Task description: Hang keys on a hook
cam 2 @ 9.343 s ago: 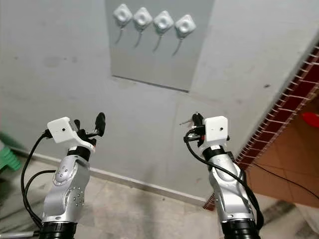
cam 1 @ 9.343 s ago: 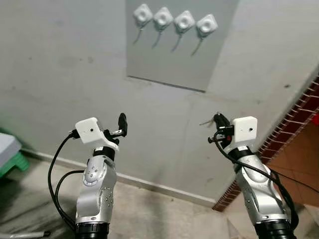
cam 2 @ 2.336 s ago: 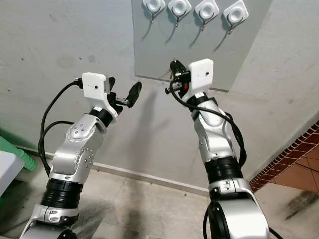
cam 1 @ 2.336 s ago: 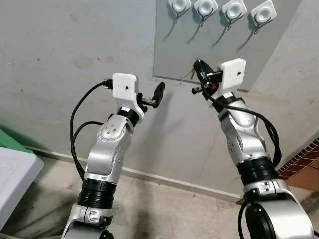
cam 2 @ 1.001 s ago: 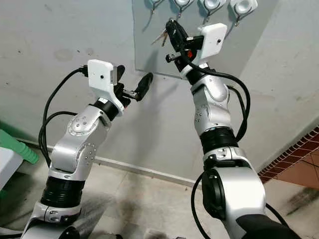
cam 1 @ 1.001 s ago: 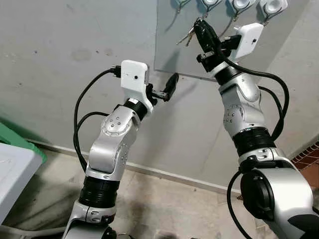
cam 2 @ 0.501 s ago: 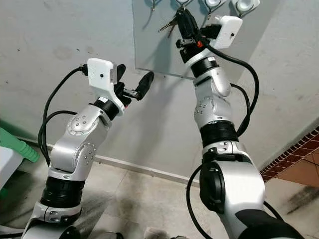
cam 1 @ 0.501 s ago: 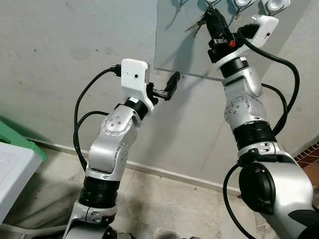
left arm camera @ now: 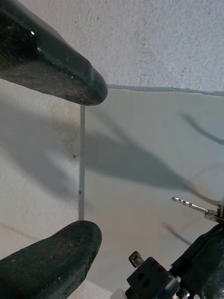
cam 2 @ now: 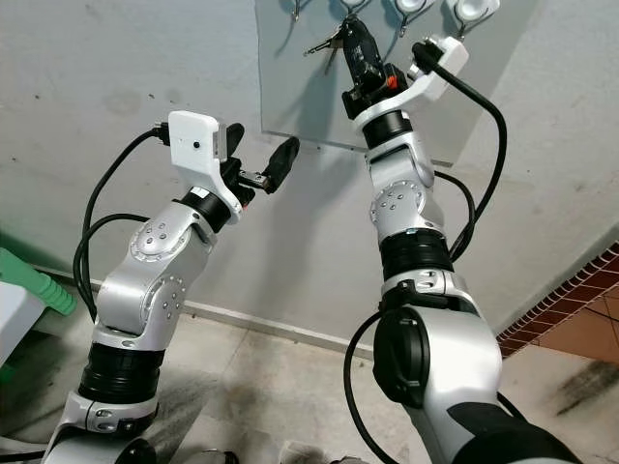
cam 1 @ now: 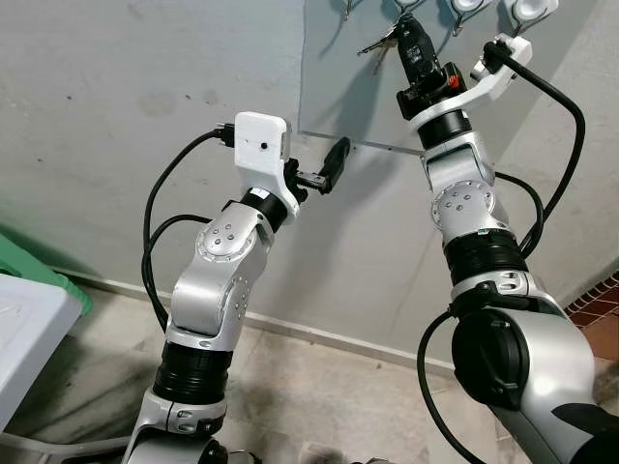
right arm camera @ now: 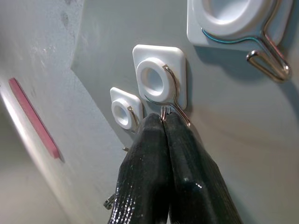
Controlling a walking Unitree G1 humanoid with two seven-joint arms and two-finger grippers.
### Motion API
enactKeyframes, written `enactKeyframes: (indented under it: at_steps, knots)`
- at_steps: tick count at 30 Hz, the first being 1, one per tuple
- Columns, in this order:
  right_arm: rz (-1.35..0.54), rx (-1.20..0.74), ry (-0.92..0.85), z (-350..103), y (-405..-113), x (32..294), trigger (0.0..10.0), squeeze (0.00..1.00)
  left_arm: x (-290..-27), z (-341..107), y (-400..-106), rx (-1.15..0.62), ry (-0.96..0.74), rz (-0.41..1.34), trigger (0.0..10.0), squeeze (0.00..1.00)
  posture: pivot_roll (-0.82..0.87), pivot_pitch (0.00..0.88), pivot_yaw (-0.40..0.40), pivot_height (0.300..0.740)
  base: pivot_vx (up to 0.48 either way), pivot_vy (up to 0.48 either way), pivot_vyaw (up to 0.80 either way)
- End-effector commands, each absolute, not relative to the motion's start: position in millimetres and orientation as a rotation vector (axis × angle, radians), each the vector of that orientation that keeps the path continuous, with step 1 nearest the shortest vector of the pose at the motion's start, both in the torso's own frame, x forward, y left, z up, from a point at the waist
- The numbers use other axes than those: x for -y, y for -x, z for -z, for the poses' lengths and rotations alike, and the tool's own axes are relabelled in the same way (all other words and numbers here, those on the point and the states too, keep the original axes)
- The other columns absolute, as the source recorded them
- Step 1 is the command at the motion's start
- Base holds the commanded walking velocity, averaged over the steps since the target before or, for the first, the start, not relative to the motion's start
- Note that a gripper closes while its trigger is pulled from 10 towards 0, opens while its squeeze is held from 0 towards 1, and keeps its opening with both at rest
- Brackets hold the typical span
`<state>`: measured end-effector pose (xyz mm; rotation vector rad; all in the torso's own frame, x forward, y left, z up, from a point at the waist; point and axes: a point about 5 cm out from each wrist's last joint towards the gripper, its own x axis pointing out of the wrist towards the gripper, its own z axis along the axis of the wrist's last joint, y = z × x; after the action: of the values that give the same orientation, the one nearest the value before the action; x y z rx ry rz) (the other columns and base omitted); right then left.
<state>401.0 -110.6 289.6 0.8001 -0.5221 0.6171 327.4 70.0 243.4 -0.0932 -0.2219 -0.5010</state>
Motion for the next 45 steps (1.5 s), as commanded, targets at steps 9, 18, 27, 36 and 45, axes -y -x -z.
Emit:
enactKeyframes:
  at_steps: [9, 18, 27, 36, 45]
  knots:
    - [-0.665, 0.451, -0.799, -276, -398, 103, 10.0, 0.00, -68, -254, -325, 0.255, 0.102, 0.502, 10.0, 0.00, 0.04, 0.136, -0.053, 0.740, 0.000, 0.000, 0.00]
    - [-0.694, 0.427, -0.810, -268, -394, 98, 10.0, 0.00, -68, -253, -324, 0.255, 0.116, 0.495, 10.0, 0.00, 0.04, 0.132, -0.061, 0.740, 0.000, 0.000, 0.00]
    - [-0.712, 0.451, -0.501, -258, -388, 90, 10.0, 1.00, -69, -253, -324, 0.253, 0.120, 0.482, 10.0, 0.00, 0.05, 0.135, -0.063, 0.740, 0.000, 0.000, 0.00]
    - [-0.722, 0.444, -0.091, -234, -380, 91, 10.0, 1.00, -76, -246, -325, 0.243, 0.111, 0.444, 10.0, 0.00, 0.05, 0.141, -0.065, 0.740, 0.000, 0.000, 0.00]
    - [-0.534, 0.362, -0.070, -195, -376, 129, 10.0, 0.00, -107, -197, -332, 0.130, 0.109, 0.284, 10.0, 0.00, 0.04, 0.126, -0.053, 0.740, 0.000, 0.000, 0.00]
